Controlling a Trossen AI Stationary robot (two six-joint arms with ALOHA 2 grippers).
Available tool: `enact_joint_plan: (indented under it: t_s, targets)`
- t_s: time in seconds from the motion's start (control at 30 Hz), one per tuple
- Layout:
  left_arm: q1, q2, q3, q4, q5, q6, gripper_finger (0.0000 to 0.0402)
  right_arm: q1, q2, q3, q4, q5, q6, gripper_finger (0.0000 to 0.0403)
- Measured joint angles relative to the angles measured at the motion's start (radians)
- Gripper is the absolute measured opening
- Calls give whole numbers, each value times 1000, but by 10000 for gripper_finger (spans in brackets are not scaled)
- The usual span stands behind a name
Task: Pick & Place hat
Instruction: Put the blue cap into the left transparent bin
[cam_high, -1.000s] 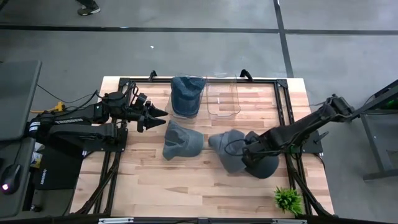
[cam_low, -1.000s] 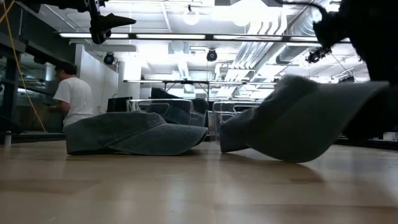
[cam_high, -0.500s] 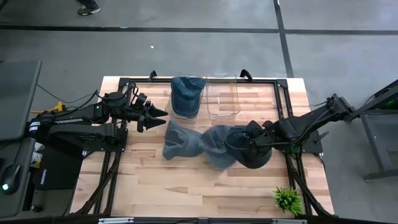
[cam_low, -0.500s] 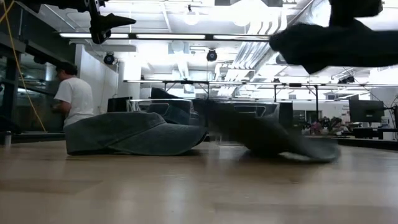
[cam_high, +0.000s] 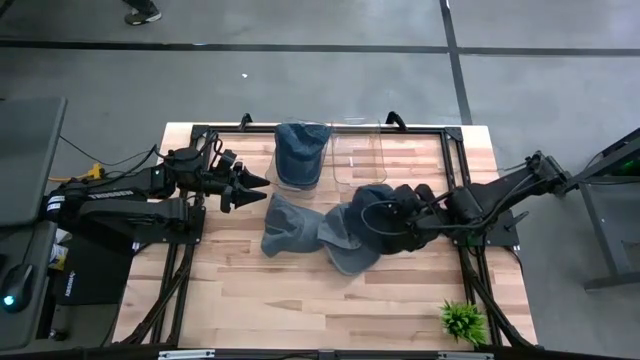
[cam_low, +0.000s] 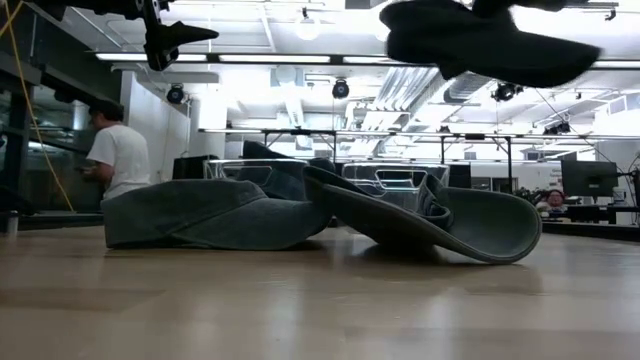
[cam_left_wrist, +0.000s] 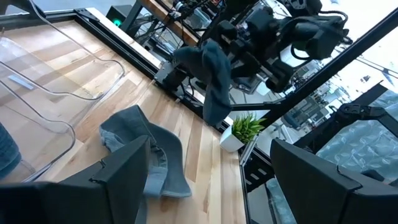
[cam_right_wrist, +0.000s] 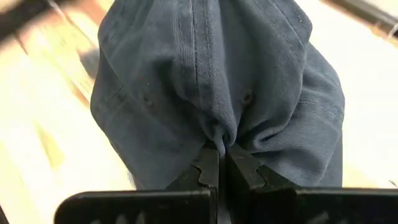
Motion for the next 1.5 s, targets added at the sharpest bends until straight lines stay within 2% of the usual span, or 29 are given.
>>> enact_joint_plan:
  t_s: [0.23,0.4,0.8,1.1,1.33,1.5]
  targets:
    - [0,0,0,0,-8,4,308,-39,0,0,183,138,-112,0]
    - [0,0,0,1,-31,-9,308,-95,0,0,289,182,-209,0]
    - [0,59,1,21,-88,-13,308,-250,62,0,650,165,-464,0]
    - [0,148,1,32,-96,40,308,-338,127,0,908,106,-563,0]
    - [0,215,1,115,-168,81,308,-387,159,0,957,50,-577,0]
    - [1,239,1,136,-235,46,308,-401,159,0,962,35,-593,0]
